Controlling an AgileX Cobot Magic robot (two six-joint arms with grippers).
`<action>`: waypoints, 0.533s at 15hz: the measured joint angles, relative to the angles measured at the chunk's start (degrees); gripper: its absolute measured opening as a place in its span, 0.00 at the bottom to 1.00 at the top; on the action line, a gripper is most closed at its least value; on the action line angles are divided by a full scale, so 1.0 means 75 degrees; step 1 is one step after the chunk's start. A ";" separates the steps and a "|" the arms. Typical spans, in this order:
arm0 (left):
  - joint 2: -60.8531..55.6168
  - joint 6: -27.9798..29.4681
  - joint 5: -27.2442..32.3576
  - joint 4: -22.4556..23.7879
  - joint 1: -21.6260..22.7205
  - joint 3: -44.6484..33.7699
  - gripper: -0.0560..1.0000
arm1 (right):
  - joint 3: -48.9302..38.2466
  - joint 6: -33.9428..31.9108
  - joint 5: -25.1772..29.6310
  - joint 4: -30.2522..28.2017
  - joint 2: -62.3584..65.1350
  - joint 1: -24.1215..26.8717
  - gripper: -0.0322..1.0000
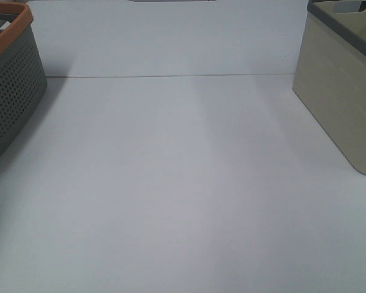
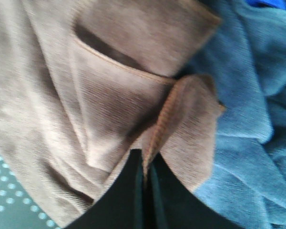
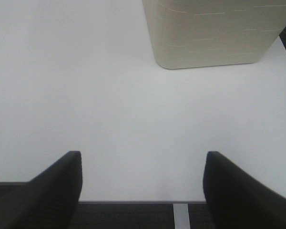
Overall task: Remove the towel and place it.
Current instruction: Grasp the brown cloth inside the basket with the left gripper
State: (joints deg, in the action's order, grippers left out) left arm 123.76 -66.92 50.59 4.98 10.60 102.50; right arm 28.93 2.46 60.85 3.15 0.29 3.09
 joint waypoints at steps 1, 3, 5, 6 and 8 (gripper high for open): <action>0.0000 0.0084 0.0015 0.0000 0.0000 0.0000 0.05 | 0.0000 0.0000 0.0000 0.0000 0.0000 0.0000 0.64; 0.0000 0.0138 -0.0130 -0.0038 0.0000 0.0000 0.05 | 0.0000 0.0000 0.0000 0.0000 0.0000 0.0000 0.64; 0.0000 0.0168 -0.0130 -0.0244 0.0000 0.0000 0.05 | 0.0000 0.0000 0.0000 0.0000 0.0000 0.0000 0.64; 0.0000 0.0244 -0.0122 -0.0298 0.0000 0.0000 0.05 | 0.0000 0.0000 0.0000 0.0000 0.0000 0.0000 0.64; -0.0199 0.0634 -0.0138 -0.0336 0.0000 0.0000 0.05 | 0.0000 0.0000 0.0000 0.0000 0.0000 0.0000 0.64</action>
State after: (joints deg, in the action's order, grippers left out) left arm 122.27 -62.17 49.56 2.46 10.60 102.50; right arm 28.93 2.46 60.85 3.15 0.29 3.09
